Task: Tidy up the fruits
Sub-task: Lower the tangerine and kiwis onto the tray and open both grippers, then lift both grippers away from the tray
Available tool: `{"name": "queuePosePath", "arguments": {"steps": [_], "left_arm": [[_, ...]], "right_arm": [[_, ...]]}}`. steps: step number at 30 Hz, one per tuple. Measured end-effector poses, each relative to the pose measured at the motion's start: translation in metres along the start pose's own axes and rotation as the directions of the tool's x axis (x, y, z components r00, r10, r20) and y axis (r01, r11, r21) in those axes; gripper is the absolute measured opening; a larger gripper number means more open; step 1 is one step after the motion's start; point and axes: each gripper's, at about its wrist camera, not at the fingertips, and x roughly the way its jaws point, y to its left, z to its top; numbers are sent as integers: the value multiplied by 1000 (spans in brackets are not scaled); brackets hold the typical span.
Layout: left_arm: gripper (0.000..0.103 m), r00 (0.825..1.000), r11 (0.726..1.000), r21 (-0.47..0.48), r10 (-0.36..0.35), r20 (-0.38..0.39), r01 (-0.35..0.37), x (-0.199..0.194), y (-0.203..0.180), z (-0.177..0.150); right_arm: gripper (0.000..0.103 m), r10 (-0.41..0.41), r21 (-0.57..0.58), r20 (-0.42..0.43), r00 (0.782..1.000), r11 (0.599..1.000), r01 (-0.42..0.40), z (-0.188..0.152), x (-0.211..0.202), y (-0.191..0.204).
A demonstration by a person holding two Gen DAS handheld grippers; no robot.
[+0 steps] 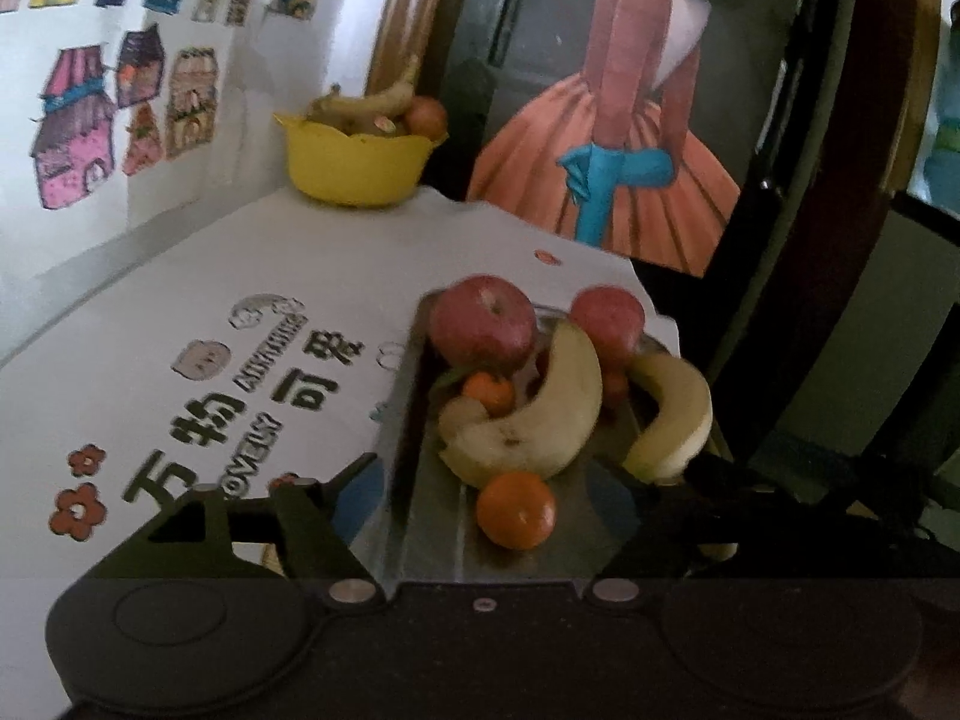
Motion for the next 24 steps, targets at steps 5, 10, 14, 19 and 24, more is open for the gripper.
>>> {"name": "queuePosePath", "arguments": {"steps": [5,10,14,19,24], "left_arm": [[99,998,999,-35,23,61,-21,-15,11,5],[102,992,997,-54,54,114,-48,-31,24,10],[102,981,998,-22,70,182,-67,-46,31,9],[102,964,993,5,115,238,-119,-66,37,2],[102,957,991,5,125,260,-131,-85,44,-5]], "right_arm": [[84,-16,13,43,999,1000,15,5,-13,1],[99,-51,36,115,992,998,47,11,-32,7],[103,-80,42,163,983,996,74,14,-46,18],[103,-119,18,201,972,993,118,16,-63,42],[103,-132,30,238,962,991,129,14,-75,61]]}}
